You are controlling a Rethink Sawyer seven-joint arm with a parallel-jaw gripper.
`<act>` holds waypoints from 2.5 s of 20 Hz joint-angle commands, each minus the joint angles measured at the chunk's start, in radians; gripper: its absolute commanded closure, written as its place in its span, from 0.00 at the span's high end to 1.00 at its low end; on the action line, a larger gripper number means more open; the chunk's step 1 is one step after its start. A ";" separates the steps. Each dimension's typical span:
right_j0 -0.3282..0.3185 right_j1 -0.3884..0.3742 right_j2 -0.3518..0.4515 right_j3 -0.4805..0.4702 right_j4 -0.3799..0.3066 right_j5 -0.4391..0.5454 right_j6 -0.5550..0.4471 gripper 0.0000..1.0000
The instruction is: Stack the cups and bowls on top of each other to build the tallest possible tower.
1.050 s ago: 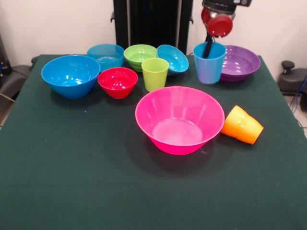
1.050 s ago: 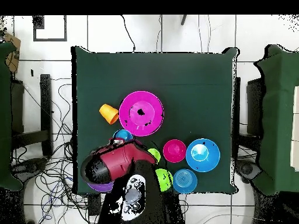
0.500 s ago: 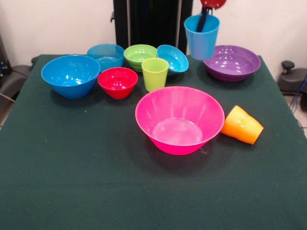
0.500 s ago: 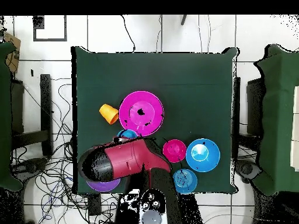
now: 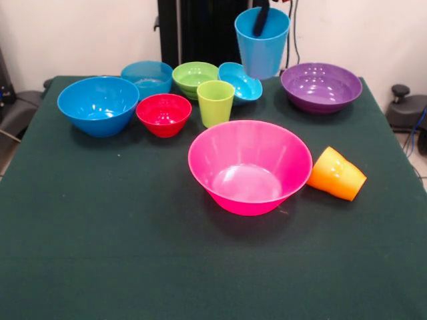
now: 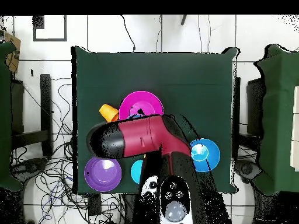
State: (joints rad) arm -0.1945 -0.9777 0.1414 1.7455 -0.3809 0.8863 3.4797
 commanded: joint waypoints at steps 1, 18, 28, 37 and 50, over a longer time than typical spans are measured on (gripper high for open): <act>-0.007 0.119 0.093 -0.204 -0.037 0.121 -0.230 0.00; 0.044 0.327 0.021 -0.422 -0.089 0.050 -0.197 0.00; 0.043 0.301 -0.007 -0.346 -0.103 0.033 -0.254 0.00; 0.042 0.283 -0.017 -0.255 -0.113 -0.051 -0.241 0.00; 0.050 0.357 -0.021 -0.281 -0.136 -0.125 -0.174 0.00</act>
State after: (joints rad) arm -0.1586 -0.6897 0.0976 1.4049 -0.4400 0.8319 3.4578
